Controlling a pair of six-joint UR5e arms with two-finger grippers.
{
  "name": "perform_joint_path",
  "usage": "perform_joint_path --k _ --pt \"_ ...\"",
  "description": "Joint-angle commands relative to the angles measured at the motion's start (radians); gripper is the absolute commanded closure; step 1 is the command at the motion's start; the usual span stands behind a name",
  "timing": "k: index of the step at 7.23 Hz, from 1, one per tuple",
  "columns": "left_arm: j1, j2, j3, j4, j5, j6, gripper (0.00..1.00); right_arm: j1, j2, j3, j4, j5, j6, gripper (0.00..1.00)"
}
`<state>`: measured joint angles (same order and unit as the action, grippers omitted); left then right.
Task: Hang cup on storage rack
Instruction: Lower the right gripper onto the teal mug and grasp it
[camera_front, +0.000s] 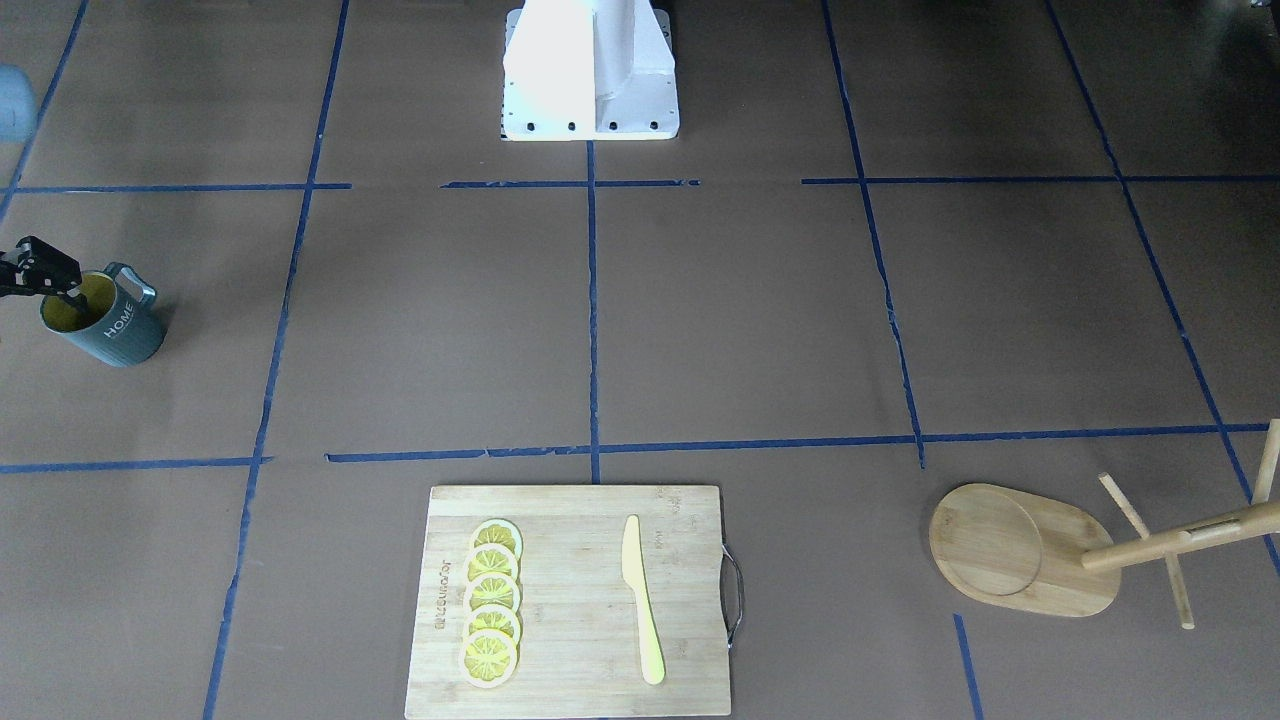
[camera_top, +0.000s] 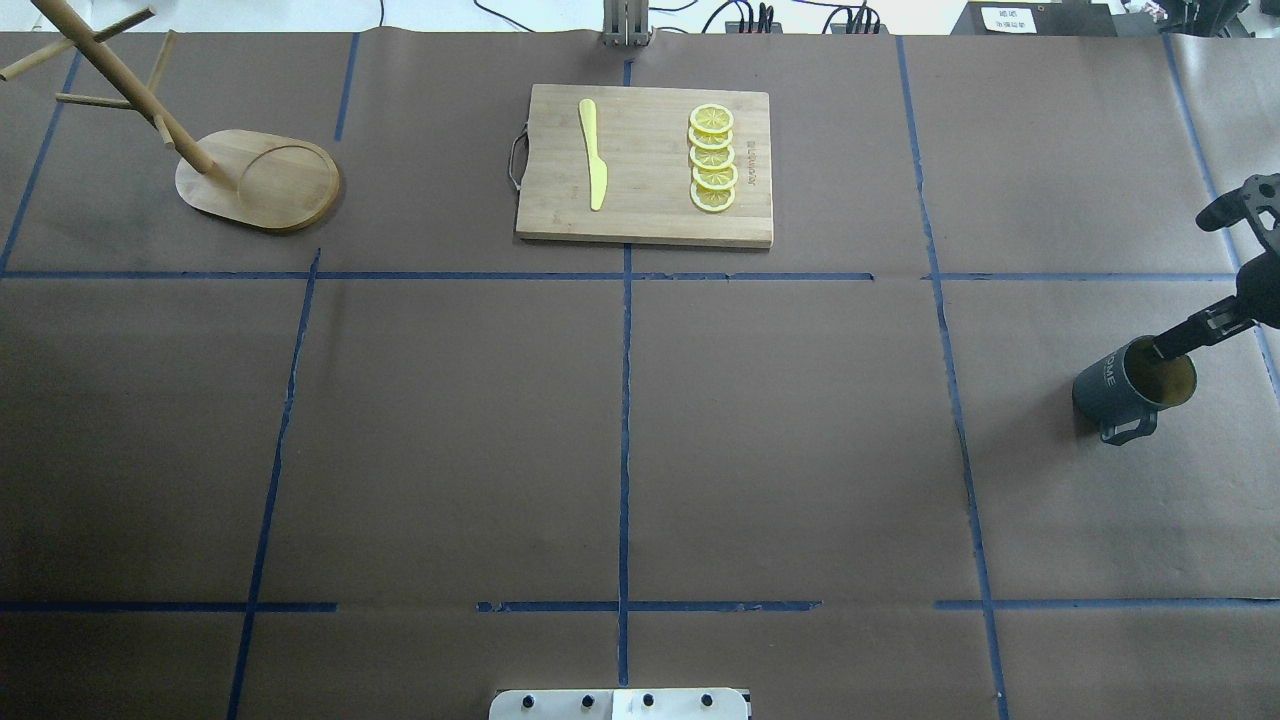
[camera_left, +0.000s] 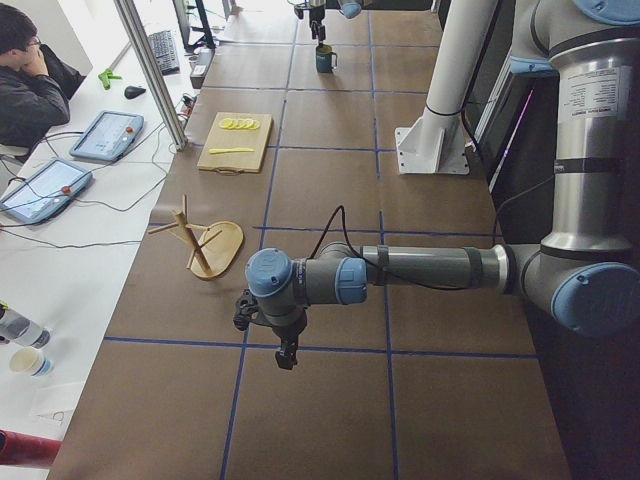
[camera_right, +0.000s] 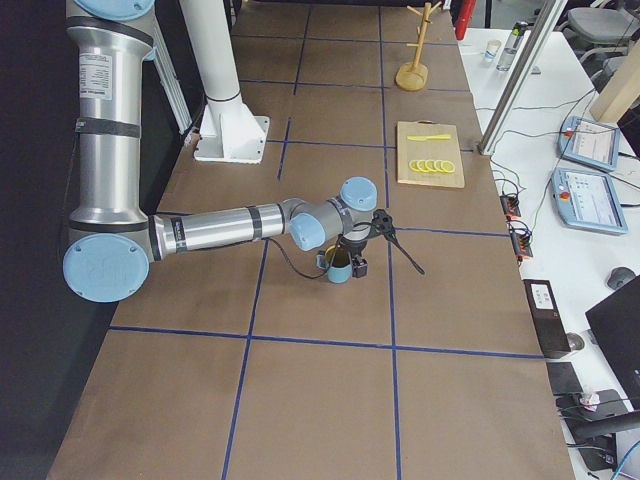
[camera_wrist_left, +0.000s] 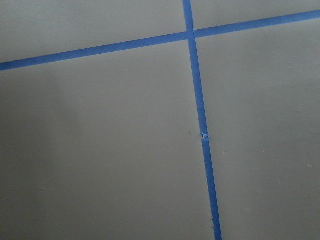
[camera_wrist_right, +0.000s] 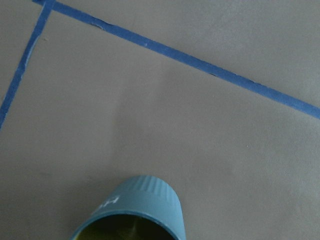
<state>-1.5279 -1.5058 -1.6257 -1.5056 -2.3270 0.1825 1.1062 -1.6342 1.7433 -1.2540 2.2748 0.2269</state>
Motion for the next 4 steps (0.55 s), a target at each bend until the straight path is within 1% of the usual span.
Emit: perform_joint_path --k 1,2,3,4 --pt "0.0 -0.001 -0.002 -0.001 0.0 0.0 0.0 -0.031 -0.009 -0.019 0.001 -0.008 -0.004 0.0" --pt "0.0 -0.001 -0.002 -0.002 0.0 0.0 0.0 -0.057 -0.004 -0.034 0.001 -0.018 0.0 0.02" --pt "0.0 -0.001 -0.002 -0.002 0.0 0.0 0.0 -0.068 0.0 -0.045 0.001 -0.024 0.0 0.1" --pt "0.0 -0.001 -0.002 -0.002 0.0 0.0 0.0 -0.069 0.0 -0.048 0.001 -0.024 -0.001 0.3"
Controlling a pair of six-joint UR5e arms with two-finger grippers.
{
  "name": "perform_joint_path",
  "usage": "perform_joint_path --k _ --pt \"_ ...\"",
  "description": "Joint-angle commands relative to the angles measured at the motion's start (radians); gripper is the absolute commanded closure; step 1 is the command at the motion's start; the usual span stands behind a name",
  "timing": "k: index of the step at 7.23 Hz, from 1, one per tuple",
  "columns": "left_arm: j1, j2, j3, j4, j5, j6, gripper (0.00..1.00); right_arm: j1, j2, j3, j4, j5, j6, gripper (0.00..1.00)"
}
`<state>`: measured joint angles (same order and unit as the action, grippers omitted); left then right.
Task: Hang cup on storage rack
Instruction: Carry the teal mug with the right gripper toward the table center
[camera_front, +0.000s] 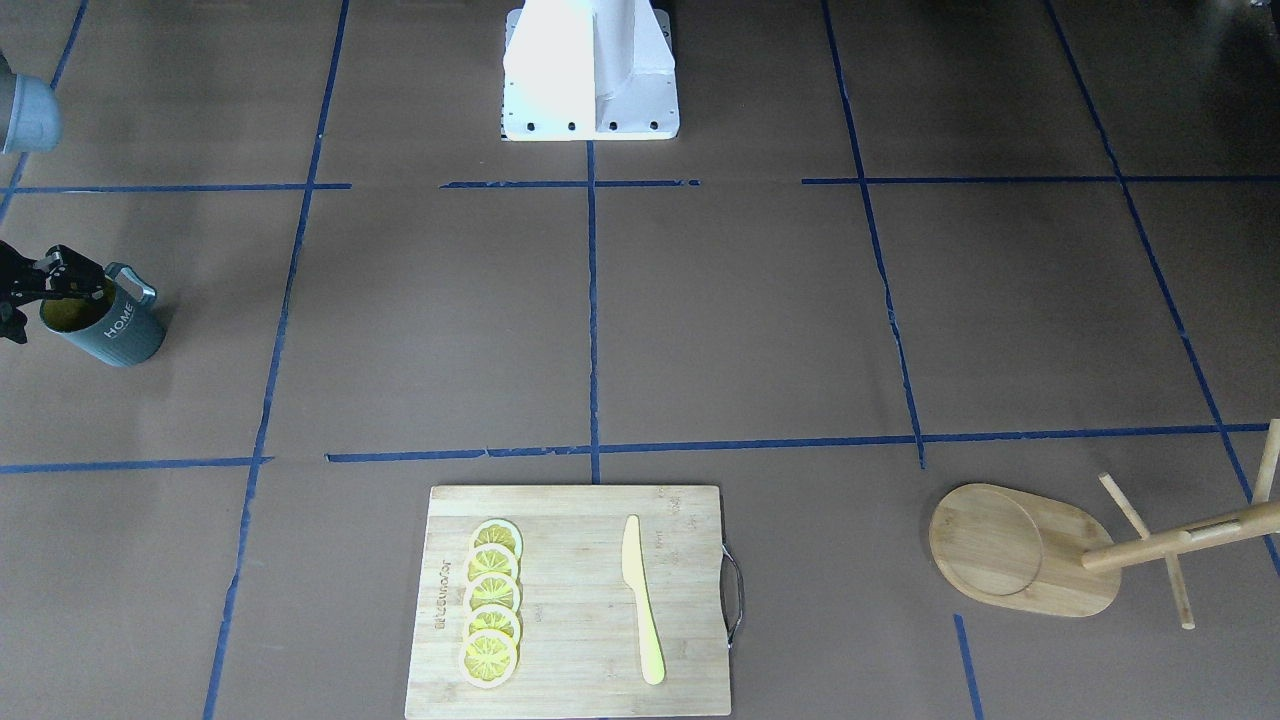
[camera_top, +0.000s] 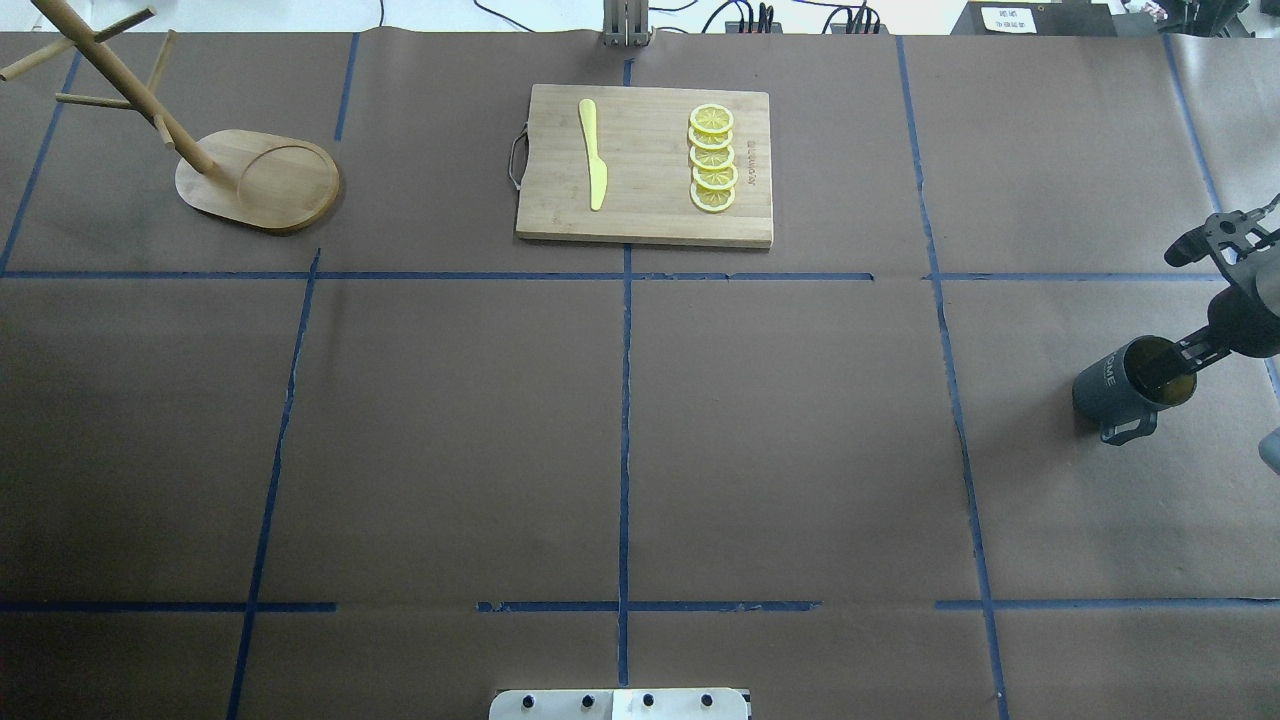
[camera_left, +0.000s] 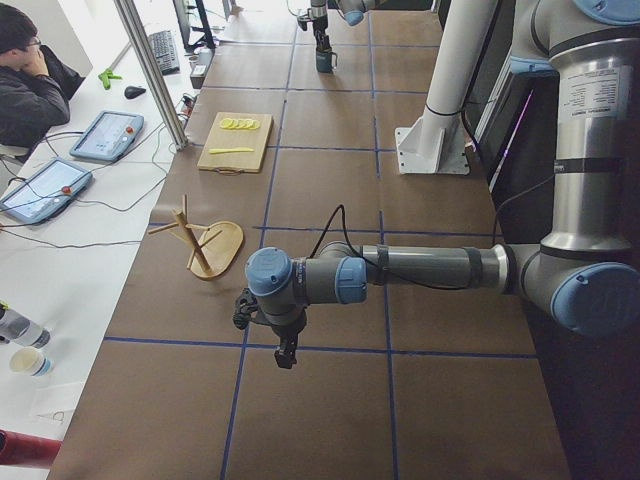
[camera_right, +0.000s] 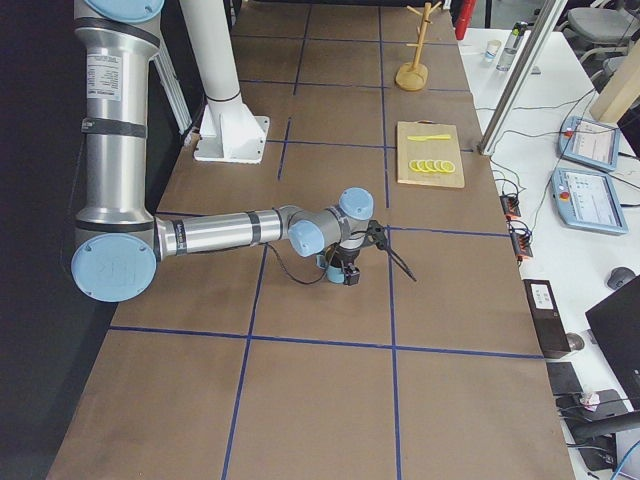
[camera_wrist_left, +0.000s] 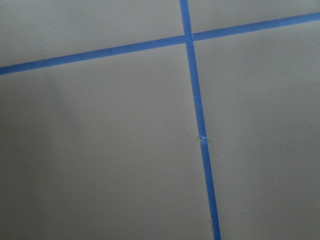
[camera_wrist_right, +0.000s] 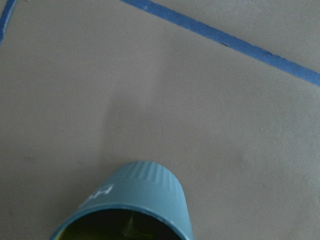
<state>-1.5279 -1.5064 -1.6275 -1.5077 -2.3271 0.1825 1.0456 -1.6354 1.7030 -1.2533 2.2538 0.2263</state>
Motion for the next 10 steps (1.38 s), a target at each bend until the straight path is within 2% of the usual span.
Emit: perform_joint_path --k 1,2,5,7,8,9,10 --pt "0.0 0.0 0.0 0.0 0.0 0.0 0.0 -0.009 0.003 -0.003 0.0 -0.003 0.004 0.75" --pt "0.0 0.0 0.0 0.0 0.0 0.0 0.0 -0.009 0.005 0.001 0.0 -0.002 0.004 0.98" --pt "0.0 0.0 0.0 0.0 0.0 0.0 0.0 -0.004 0.003 0.012 -0.001 -0.006 0.008 1.0" --pt "0.0 0.0 0.0 0.0 0.0 0.0 0.0 0.017 0.005 0.074 -0.061 0.055 0.028 1.0" --pt "0.0 0.0 0.0 0.0 0.0 0.0 0.0 0.017 0.012 0.163 -0.133 0.064 0.135 1.0" --pt "0.0 0.0 0.0 0.0 -0.002 0.0 0.0 0.014 0.088 0.237 -0.244 0.064 0.298 1.0" --pt "0.0 0.0 0.0 0.0 0.0 0.0 0.0 -0.033 0.144 0.26 -0.276 0.057 0.462 1.0"
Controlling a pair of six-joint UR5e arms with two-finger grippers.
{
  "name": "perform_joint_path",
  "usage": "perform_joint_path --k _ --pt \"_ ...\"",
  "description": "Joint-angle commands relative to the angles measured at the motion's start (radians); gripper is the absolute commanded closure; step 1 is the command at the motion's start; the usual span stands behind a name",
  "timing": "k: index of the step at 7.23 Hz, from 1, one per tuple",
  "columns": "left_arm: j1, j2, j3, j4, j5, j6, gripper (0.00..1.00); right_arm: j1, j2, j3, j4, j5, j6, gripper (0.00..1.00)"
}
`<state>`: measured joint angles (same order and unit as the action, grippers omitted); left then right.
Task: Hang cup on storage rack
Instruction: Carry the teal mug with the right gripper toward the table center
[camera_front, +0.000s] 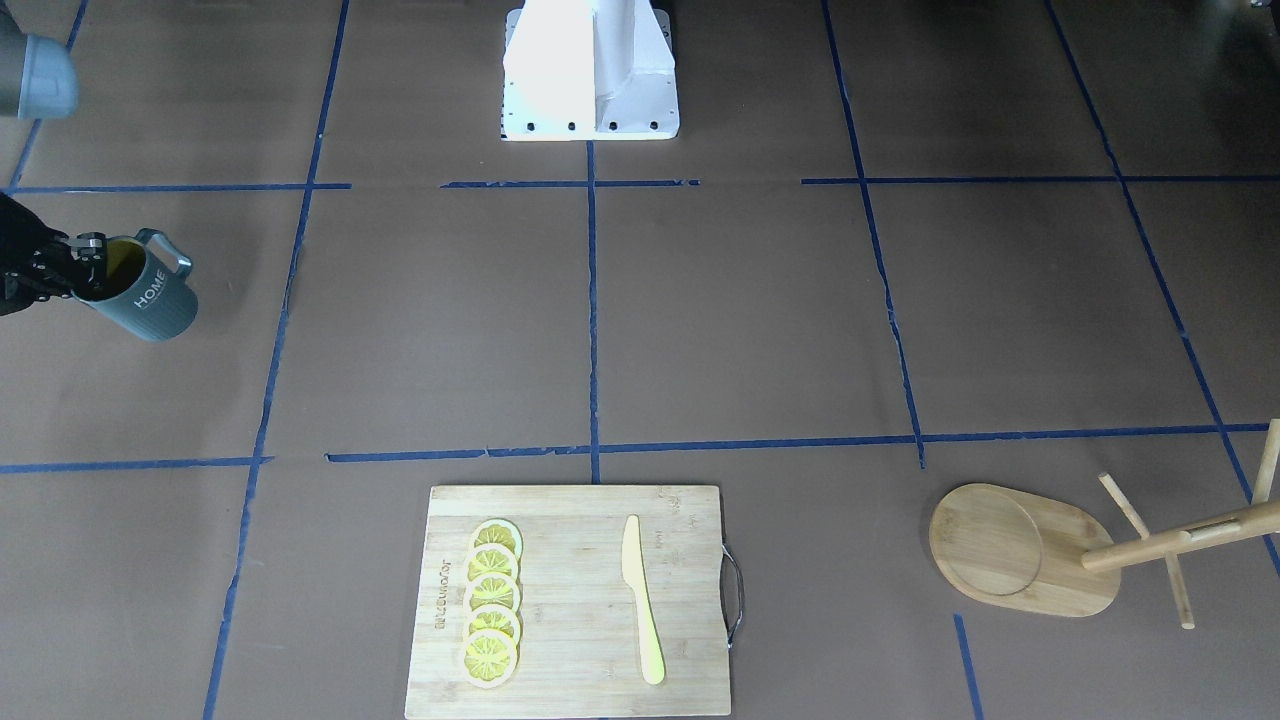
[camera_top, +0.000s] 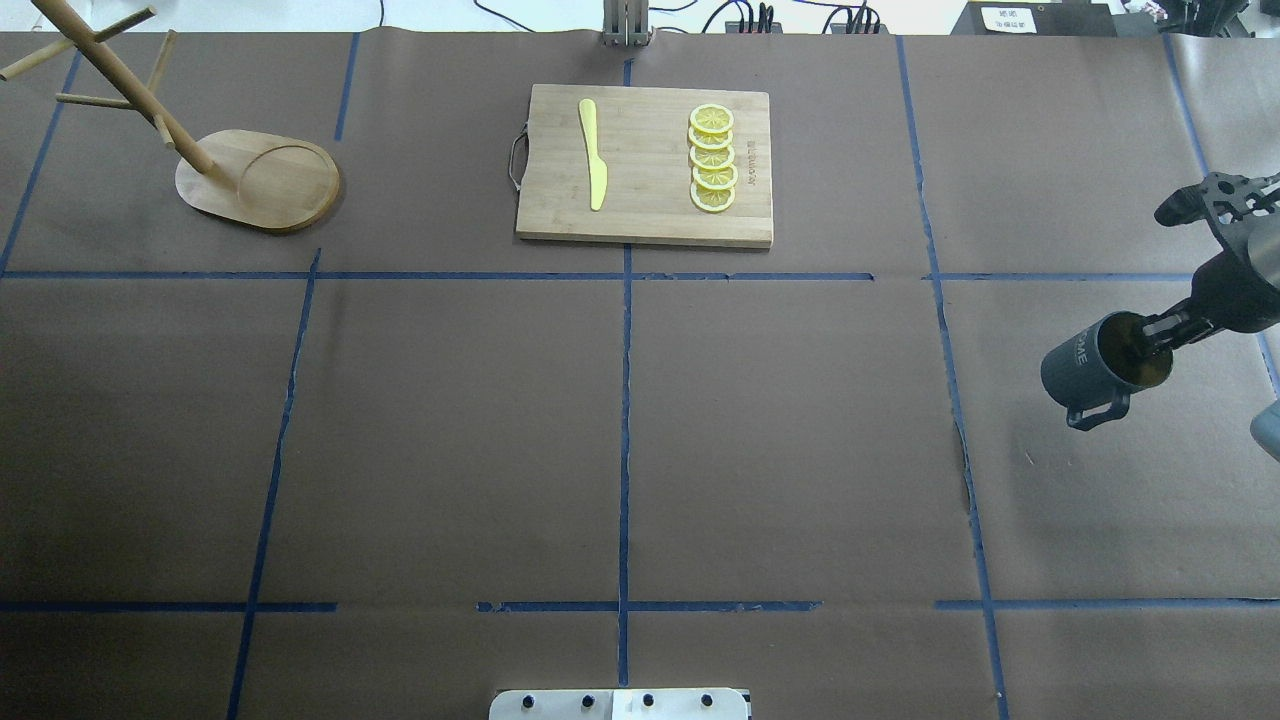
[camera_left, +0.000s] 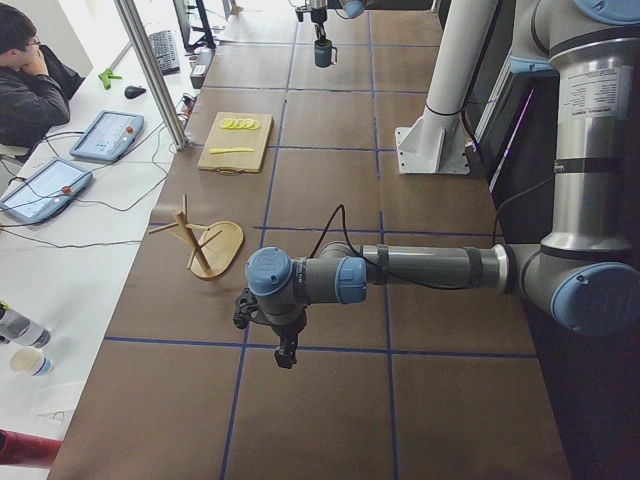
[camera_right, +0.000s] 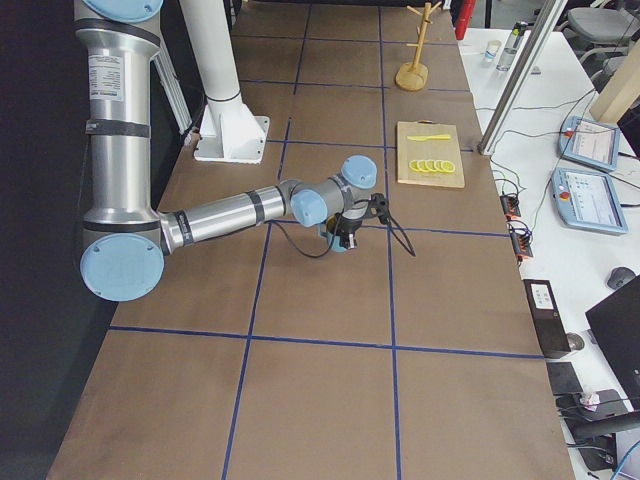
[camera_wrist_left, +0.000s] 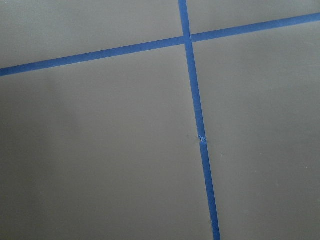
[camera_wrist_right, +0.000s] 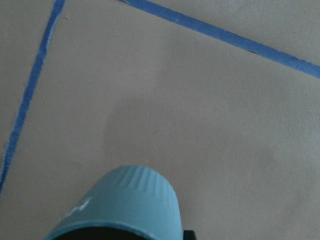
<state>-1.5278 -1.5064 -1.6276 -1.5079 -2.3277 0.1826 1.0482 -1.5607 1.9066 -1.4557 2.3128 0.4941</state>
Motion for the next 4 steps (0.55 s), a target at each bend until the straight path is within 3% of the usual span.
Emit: perform_joint_path --k 1,3,4 --pt "0.001 0.0 0.0 0.0 -0.001 0.0 0.0 -0.098 0.138 0.058 -0.075 -0.016 0.409 1.0" --pt "0.001 0.0 0.0 0.0 -0.001 0.0 0.0 -0.32 0.302 0.042 -0.094 -0.166 0.872 1.0" --pt "0.004 0.0 0.0 0.0 -0.001 0.0 0.0 -0.391 0.43 -0.007 -0.185 -0.244 1.031 1.0"
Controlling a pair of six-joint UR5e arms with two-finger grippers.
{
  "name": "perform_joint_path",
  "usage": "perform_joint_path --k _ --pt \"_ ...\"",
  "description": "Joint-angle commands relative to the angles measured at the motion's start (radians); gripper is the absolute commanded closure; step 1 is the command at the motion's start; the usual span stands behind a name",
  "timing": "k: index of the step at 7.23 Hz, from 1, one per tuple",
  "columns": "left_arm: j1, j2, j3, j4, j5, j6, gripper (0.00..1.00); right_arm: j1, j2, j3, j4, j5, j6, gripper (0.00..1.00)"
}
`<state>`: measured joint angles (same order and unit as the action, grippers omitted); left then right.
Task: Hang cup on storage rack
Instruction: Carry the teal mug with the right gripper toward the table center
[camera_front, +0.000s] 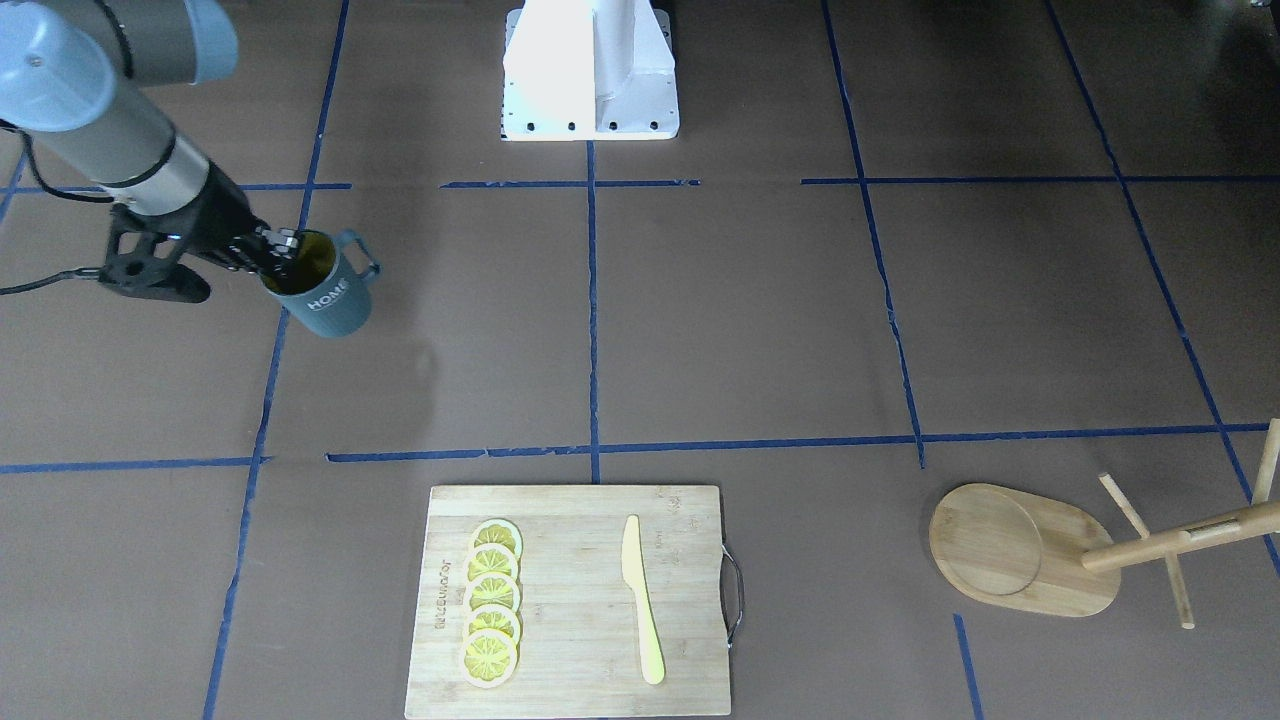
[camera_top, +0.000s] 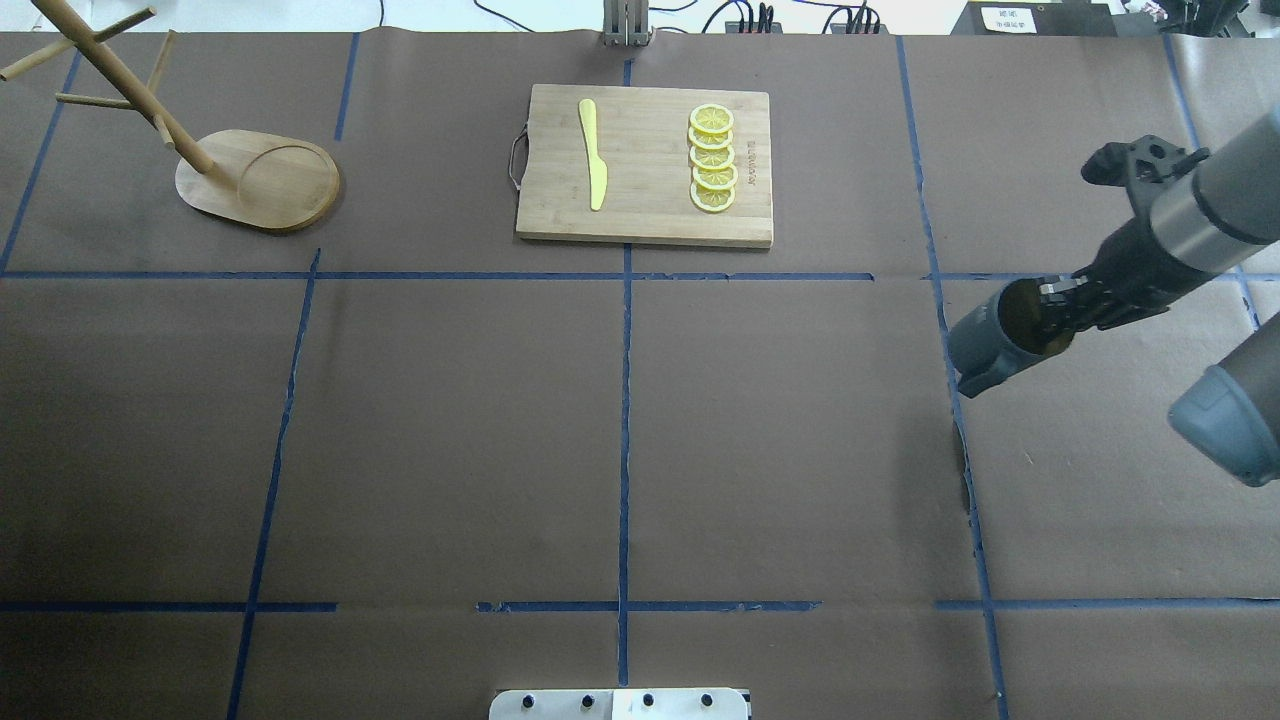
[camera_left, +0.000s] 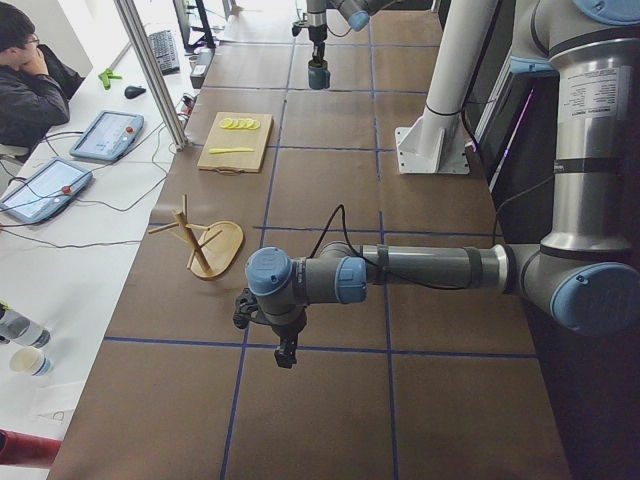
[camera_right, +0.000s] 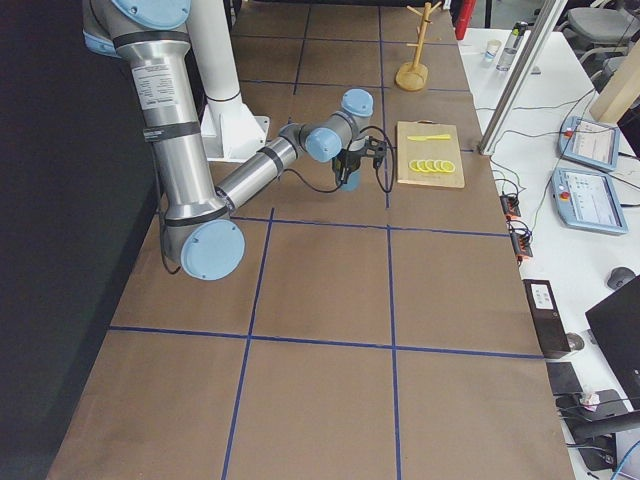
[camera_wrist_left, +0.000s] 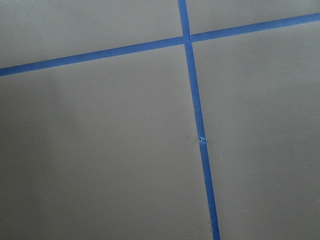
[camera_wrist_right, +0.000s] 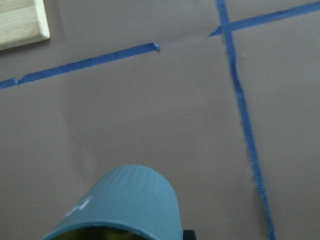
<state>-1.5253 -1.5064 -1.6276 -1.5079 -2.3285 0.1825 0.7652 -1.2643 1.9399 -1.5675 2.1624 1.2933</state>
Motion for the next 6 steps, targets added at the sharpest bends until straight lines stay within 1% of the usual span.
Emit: perform_joint_path --k 1,2,4,5,6 --pt "0.005 0.0 0.002 0.002 0.0 0.0 0.0 -0.175 0.242 -0.073 -0.179 -0.143 0.341 1.0" --pt "0.007 0.0 0.002 0.002 0.0 0.0 0.0 -0.223 0.332 -0.137 -0.186 -0.18 0.451 1.0" --pt "0.011 0.0 0.005 0.002 0.0 0.0 0.0 -0.266 0.493 -0.305 -0.181 -0.226 0.544 1.0" --pt "0.013 0.0 0.008 0.003 0.0 0.0 0.0 -0.286 0.512 -0.334 -0.18 -0.243 0.552 1.0" --pt "0.013 0.0 0.011 0.002 0.0 0.0 0.0 -0.303 0.511 -0.34 -0.177 -0.256 0.549 1.0"
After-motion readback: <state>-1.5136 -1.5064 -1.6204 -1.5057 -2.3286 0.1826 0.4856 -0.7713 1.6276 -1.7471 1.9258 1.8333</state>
